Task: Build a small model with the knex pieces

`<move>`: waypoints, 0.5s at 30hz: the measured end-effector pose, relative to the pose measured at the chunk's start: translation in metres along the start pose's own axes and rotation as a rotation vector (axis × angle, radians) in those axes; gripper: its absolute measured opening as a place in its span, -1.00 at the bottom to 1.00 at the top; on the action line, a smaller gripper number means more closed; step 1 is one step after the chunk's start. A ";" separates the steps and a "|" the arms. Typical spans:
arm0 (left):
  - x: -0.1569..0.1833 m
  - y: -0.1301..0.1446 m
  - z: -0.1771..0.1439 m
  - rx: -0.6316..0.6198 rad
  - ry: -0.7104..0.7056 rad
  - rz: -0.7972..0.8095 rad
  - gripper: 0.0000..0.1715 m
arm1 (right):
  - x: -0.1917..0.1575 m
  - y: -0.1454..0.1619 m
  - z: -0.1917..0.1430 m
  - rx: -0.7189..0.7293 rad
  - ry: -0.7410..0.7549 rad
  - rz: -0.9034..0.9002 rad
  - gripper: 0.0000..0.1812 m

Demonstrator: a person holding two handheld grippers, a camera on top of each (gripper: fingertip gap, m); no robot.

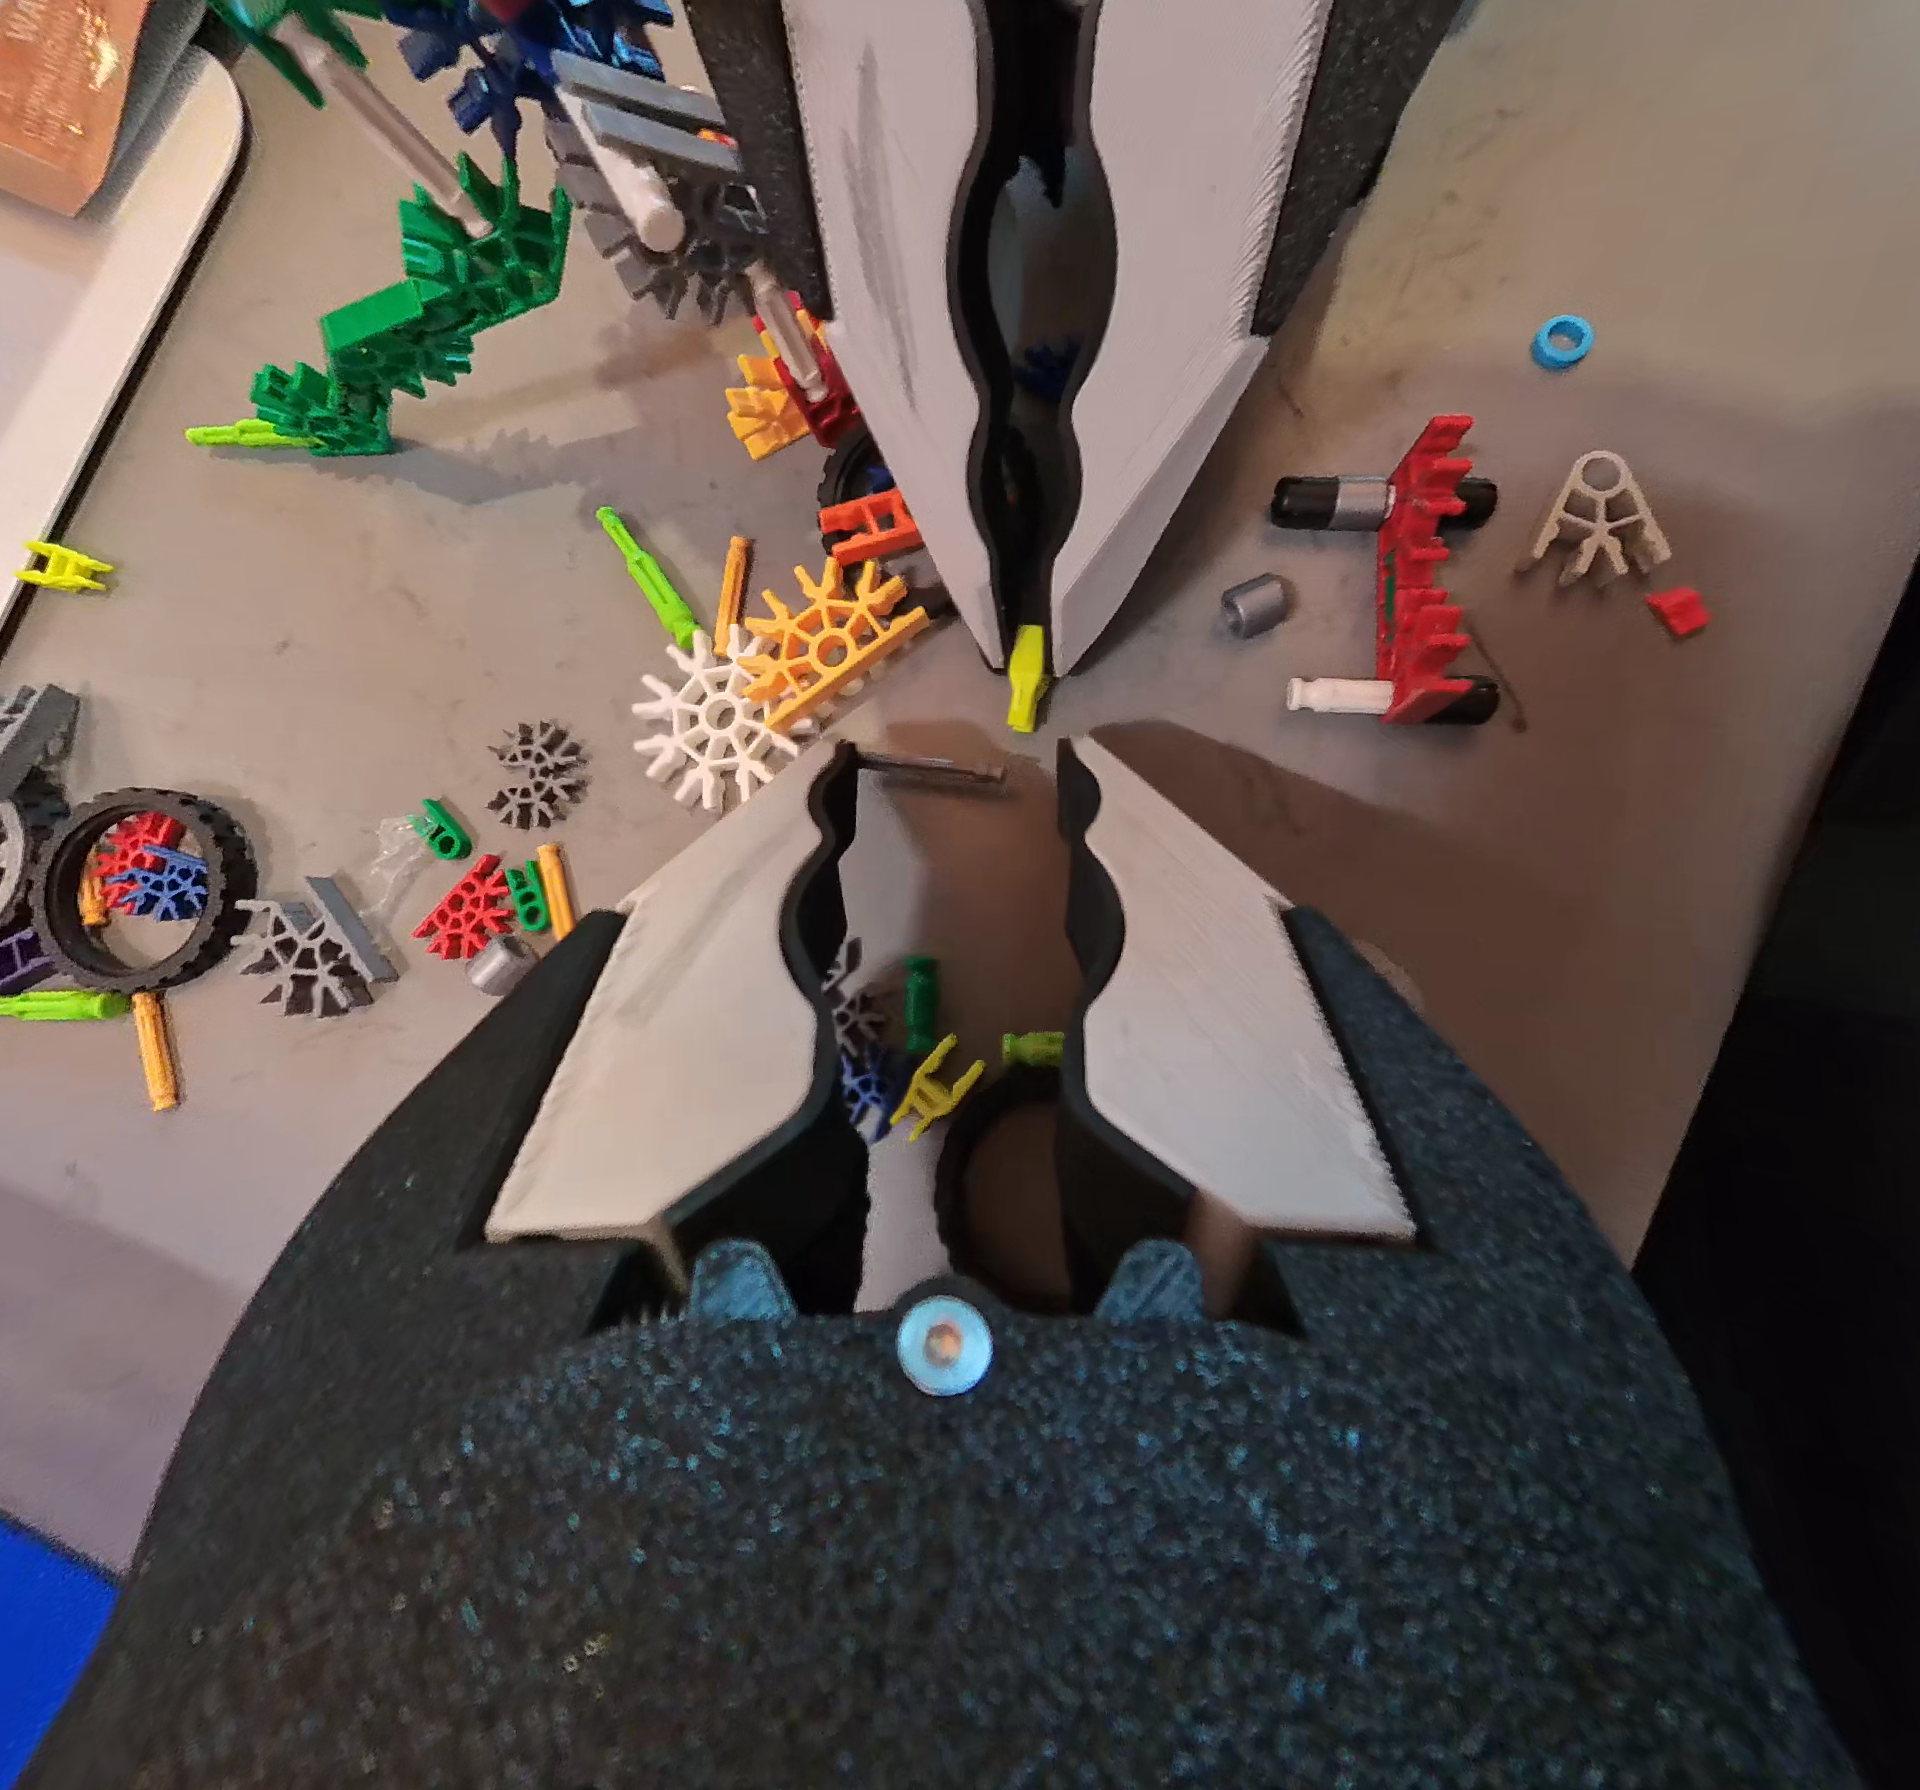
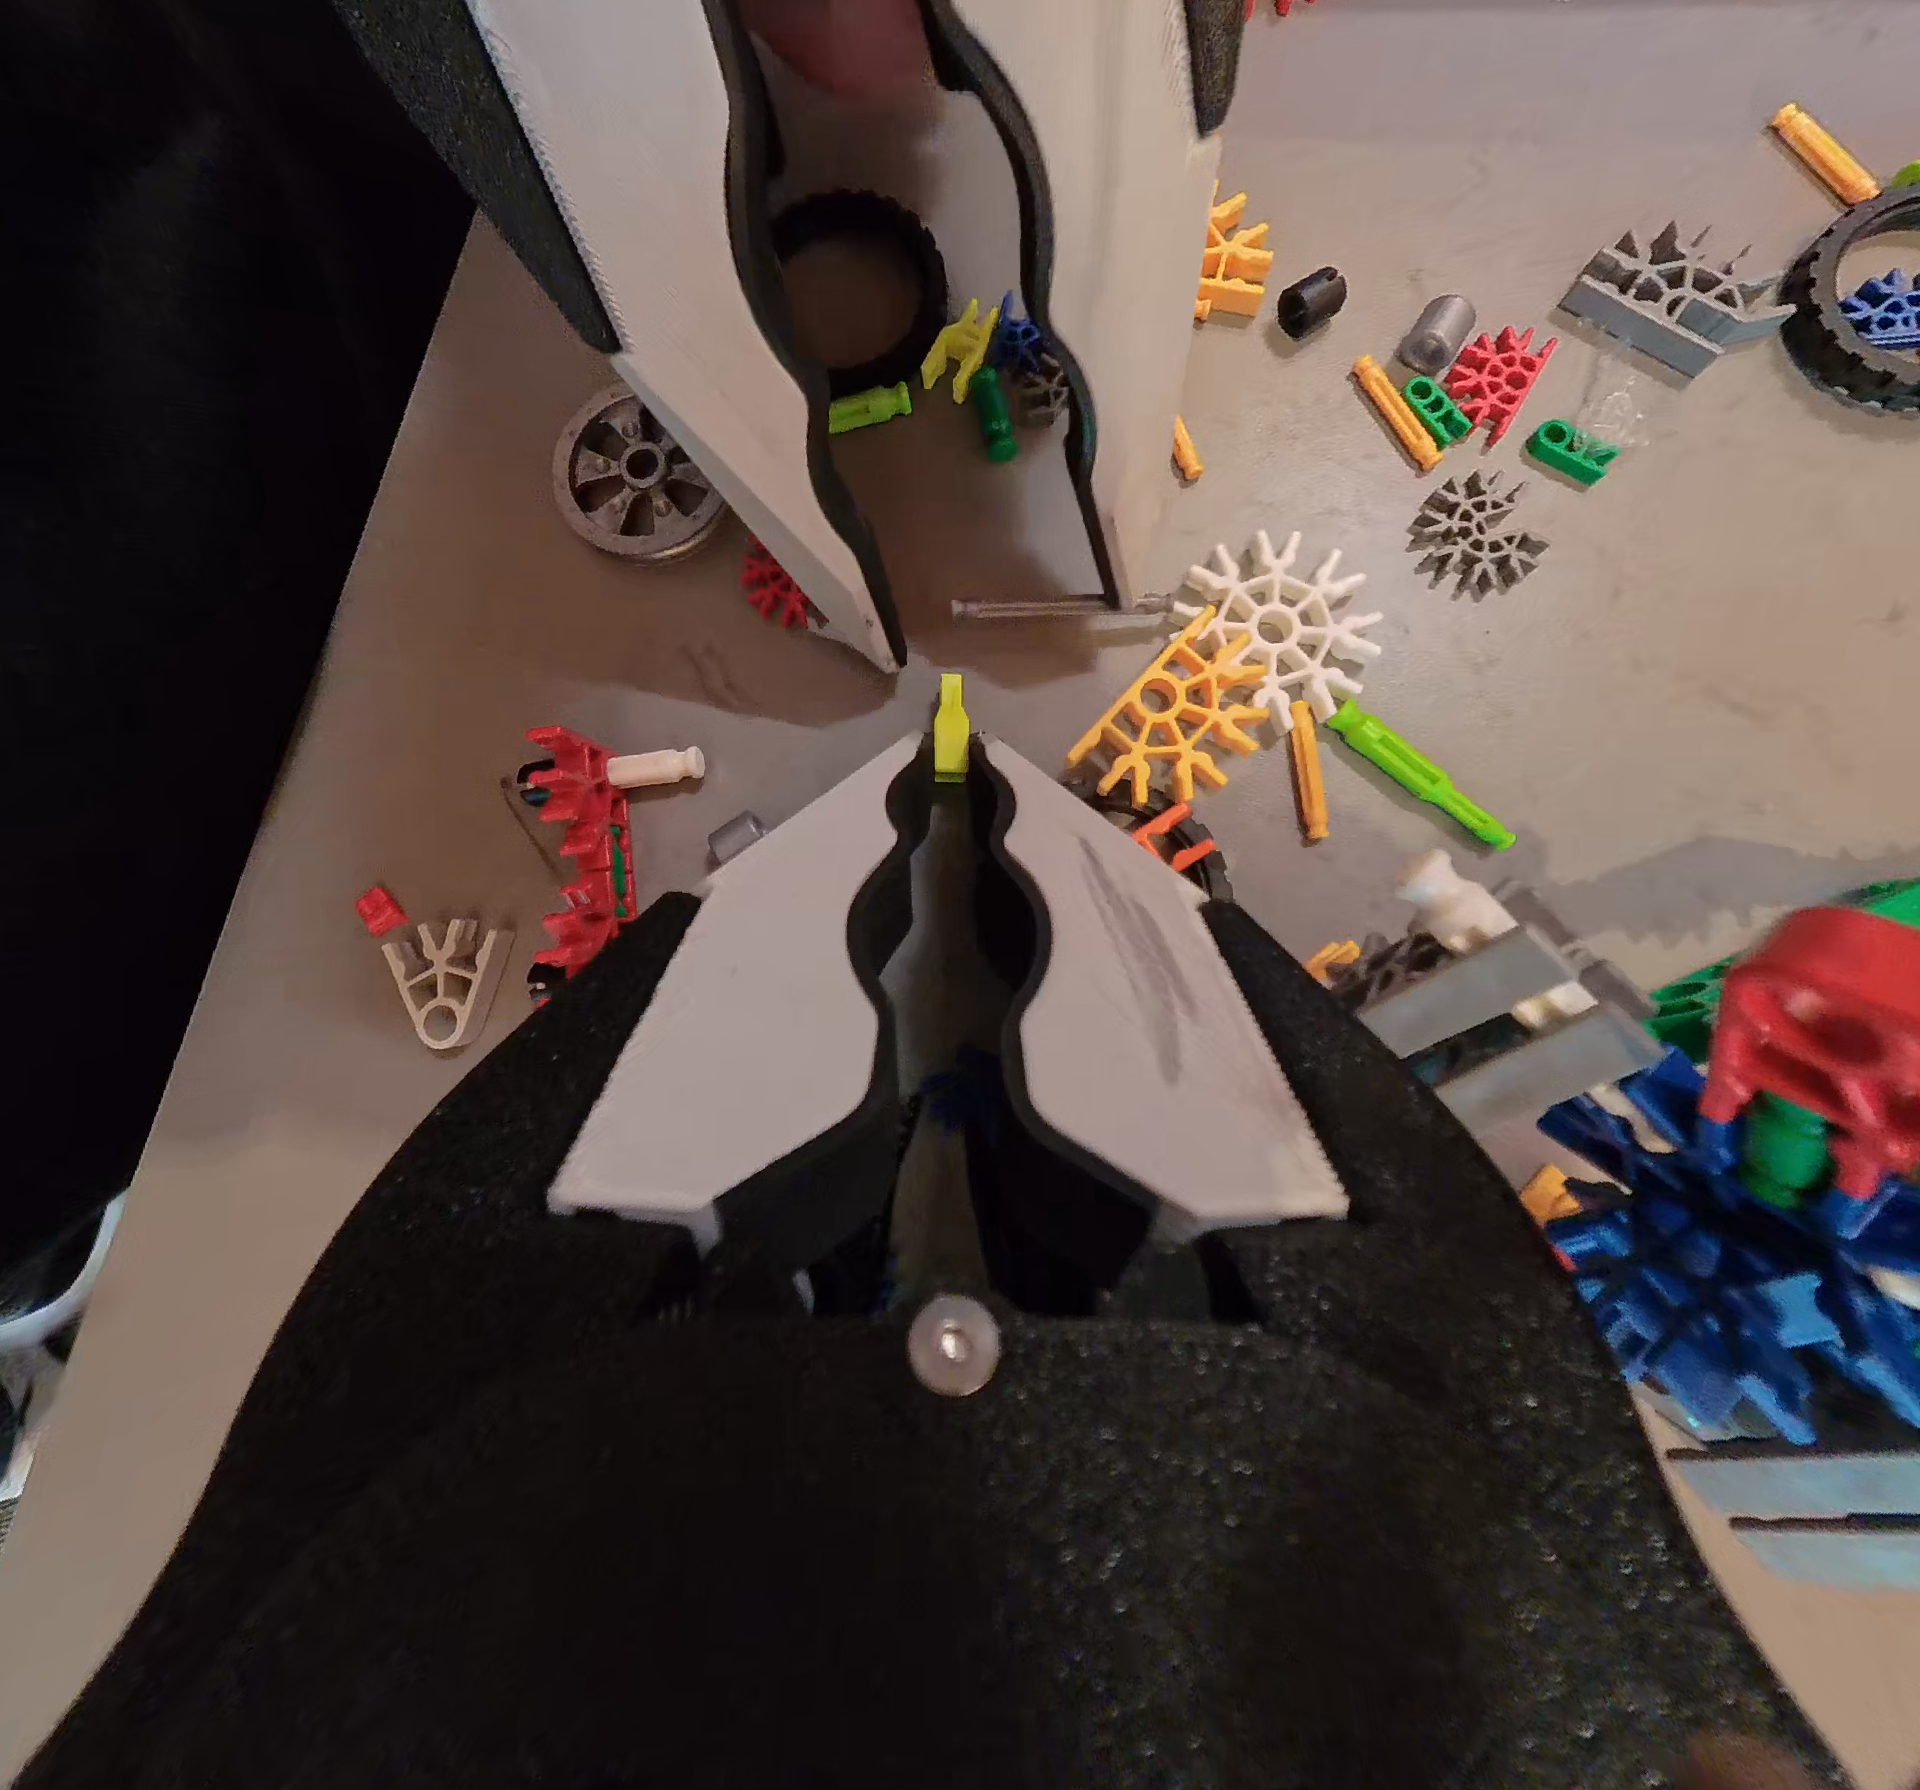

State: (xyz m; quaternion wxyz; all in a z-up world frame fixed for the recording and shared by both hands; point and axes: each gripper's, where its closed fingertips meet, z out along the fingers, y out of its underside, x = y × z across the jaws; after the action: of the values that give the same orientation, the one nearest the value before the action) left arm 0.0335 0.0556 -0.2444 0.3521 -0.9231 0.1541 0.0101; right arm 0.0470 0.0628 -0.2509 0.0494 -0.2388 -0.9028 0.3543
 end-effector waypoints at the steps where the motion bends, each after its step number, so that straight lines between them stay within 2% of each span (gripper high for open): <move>1: 0.000 0.000 0.000 -0.003 0.002 0.001 -0.57 | 0.000 0.000 0.000 0.000 0.000 0.000 -0.94; 10: -0.007 0.004 -0.001 -0.021 -0.001 0.006 -0.51 | 0.000 0.000 0.000 0.001 -0.002 0.002 -0.94; 15: -0.002 0.009 0.000 -0.045 0.026 -0.003 -0.60 | 0.000 0.001 0.000 0.002 -0.003 0.003 -0.94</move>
State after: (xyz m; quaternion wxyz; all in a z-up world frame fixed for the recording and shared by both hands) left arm 0.0289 0.0497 -0.2500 0.3291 -0.9311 0.1573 0.0009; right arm 0.0472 0.0634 -0.2511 0.0476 -0.2394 -0.9022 0.3557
